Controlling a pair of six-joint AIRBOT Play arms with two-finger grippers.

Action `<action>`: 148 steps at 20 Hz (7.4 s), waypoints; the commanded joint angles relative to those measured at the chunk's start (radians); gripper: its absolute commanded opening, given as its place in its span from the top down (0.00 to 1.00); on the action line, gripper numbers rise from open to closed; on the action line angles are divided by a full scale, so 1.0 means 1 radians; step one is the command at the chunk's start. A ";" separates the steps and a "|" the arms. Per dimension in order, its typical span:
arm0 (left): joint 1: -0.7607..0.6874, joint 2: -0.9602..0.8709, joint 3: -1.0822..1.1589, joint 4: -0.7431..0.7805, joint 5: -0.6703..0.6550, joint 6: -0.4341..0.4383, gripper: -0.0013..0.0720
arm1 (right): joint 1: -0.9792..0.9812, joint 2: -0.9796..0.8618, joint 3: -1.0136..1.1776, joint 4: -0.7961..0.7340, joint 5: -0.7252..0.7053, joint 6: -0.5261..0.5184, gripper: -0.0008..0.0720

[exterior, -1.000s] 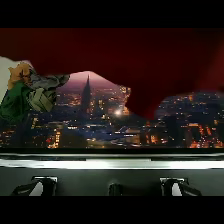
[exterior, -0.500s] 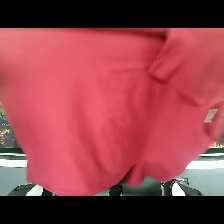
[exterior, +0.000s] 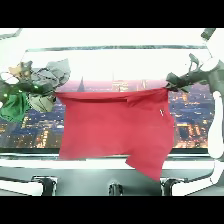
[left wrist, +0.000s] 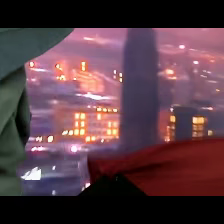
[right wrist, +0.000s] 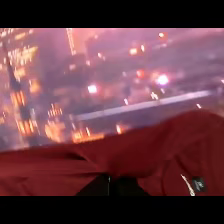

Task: Fold the shirts.

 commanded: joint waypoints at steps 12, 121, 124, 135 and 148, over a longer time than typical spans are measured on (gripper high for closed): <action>0.014 -0.181 0.003 0.006 -0.426 0.086 0.94 | 0.029 -0.036 -0.161 -0.156 0.307 0.025 0.93; -0.114 -0.013 0.227 -0.243 -0.262 -0.072 0.04 | -0.227 -0.252 -0.262 0.480 0.218 -0.327 0.16; -0.158 -0.019 0.224 -0.243 -0.260 -0.071 0.04 | -0.195 -0.233 -0.259 0.386 0.217 -0.246 0.88; -0.694 -0.273 0.089 -0.435 0.112 -0.058 0.94 | -0.072 0.276 -0.259 0.210 0.360 -0.047 0.93; -0.880 -0.434 0.089 -1.083 0.159 0.176 0.95 | -0.072 0.550 -0.259 0.153 0.509 0.065 0.93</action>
